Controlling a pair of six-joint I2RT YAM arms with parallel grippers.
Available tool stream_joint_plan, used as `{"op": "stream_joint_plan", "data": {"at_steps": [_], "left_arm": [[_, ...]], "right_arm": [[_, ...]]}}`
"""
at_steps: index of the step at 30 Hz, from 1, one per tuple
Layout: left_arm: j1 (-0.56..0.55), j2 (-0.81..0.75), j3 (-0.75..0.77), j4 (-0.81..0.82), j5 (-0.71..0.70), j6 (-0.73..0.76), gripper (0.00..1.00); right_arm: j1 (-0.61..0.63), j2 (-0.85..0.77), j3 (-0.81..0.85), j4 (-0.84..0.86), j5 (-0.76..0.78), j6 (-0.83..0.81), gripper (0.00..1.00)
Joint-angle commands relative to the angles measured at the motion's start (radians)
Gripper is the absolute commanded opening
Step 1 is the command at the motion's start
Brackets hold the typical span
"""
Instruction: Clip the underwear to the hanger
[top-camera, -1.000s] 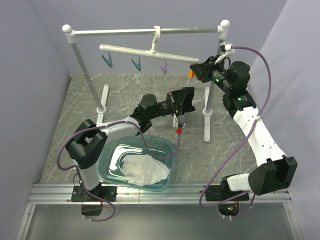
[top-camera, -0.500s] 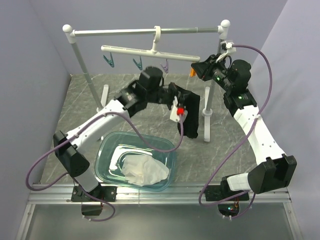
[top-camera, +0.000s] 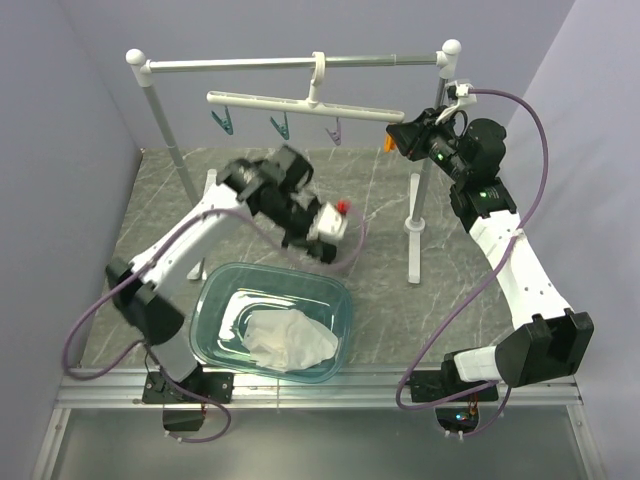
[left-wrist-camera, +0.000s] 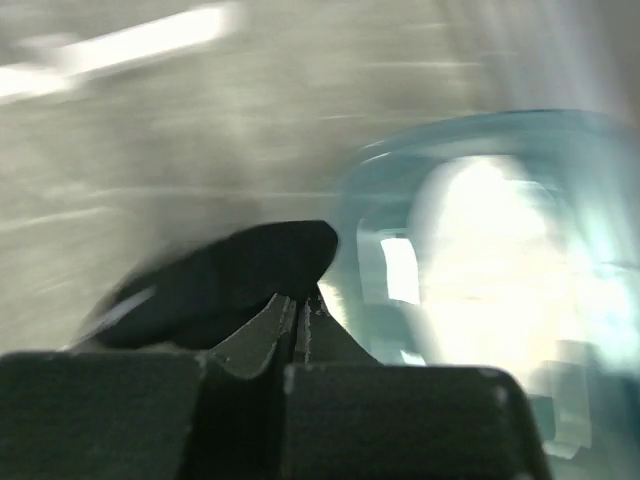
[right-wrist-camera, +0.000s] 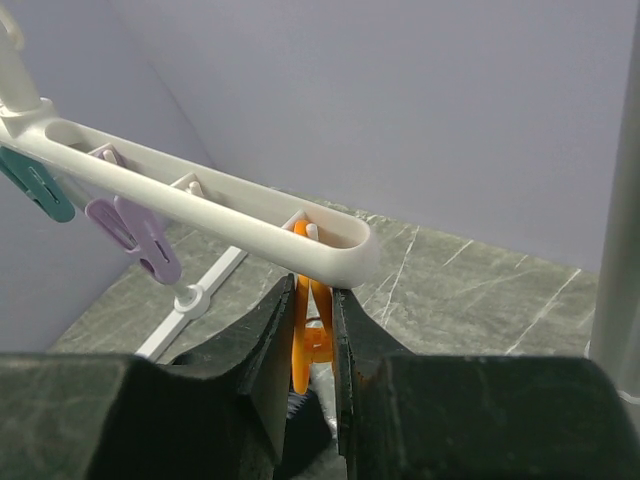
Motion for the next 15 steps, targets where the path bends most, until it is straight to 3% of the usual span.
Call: {"op": "stream_joint_plan", "data": {"at_steps": [1,6,8,10,11,15], "left_arm": [[-0.103,-0.206,-0.154,-0.135,0.068,-0.034,0.00],[-0.126,-0.269,-0.188,-0.137,0.095,-0.113,0.00],[-0.196,-0.310,-0.257,-0.140,0.028,-0.112,0.00],[-0.269,-0.346,-0.428,-0.135,-0.045,-0.058,0.00],[-0.345,-0.358,-0.494,-0.134,-0.145,-0.044,0.00],[-0.421,-0.285,-0.752,-0.073,-0.315,-0.065,0.00]], "right_arm": [[-0.013,-0.037,0.026,0.014,-0.003,-0.015,0.00],[-0.013,-0.035,0.025,0.016,-0.002,-0.019,0.00],[-0.010,-0.032,0.023,0.016,-0.002,-0.018,0.00],[-0.010,-0.031,0.023,0.021,-0.003,-0.015,0.00],[-0.010,-0.029,0.023,0.022,-0.006,-0.012,0.00],[-0.008,-0.023,0.031,0.016,0.000,-0.016,0.00]]}}
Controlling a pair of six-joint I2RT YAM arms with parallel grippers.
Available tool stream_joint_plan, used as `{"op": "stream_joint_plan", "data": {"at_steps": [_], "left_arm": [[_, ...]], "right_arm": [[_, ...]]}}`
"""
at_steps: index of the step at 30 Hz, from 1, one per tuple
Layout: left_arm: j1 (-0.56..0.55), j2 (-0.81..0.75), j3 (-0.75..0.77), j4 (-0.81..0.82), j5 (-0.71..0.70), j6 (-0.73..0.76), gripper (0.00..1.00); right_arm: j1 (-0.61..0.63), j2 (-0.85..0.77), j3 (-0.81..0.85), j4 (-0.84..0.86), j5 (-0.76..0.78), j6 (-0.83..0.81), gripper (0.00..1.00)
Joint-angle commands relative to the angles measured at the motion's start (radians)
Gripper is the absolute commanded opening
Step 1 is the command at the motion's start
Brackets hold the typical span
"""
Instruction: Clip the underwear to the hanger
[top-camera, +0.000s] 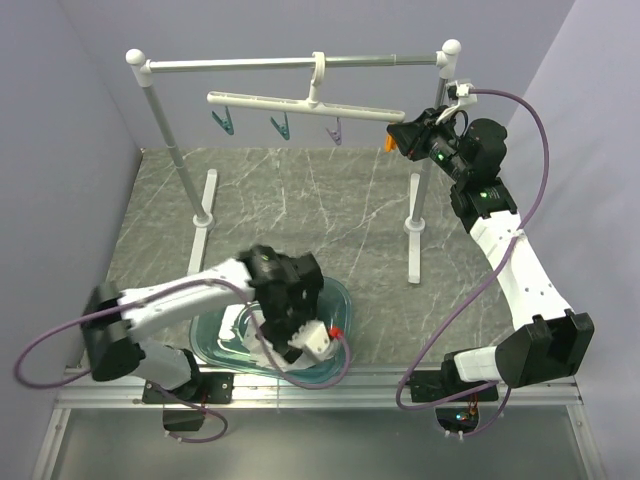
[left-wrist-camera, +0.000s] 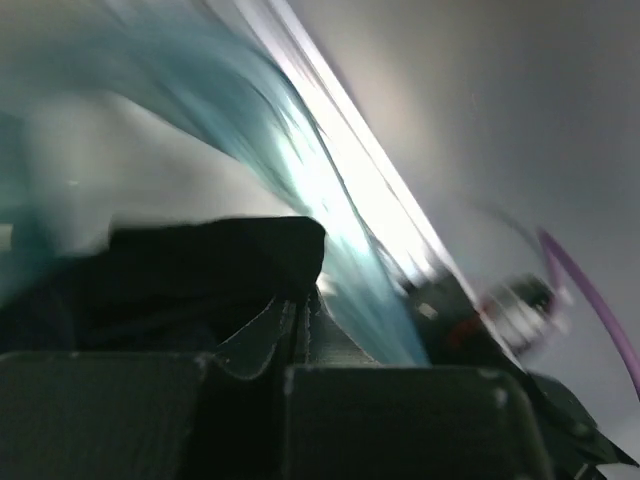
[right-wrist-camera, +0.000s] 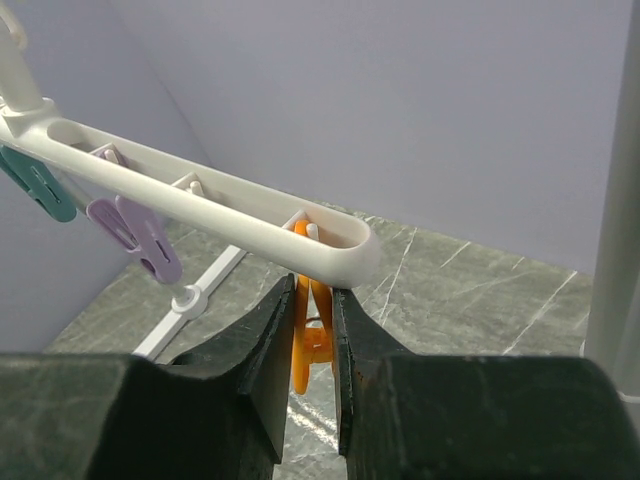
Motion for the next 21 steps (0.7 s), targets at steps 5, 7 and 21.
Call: {"op": "stream_joint_plan", "data": {"at_steps": [5,7,21], "left_arm": [[-0.022,0.207,-0.283,0.265,-0.504,-0.157,0.00],[-0.013,0.212,-0.265,0.322,-0.595,-0.217,0.00],[0.013,-0.266,-0.269,0.799,-0.765,-0.300,0.00]], "right_arm": [[-0.008,-0.024,0.028,0.010,0.001,-0.019,0.00],[-0.008,-0.027,0.028,0.007,0.003,-0.025,0.00],[-0.007,-0.044,0.023,0.008,0.004,-0.021,0.00]]}}
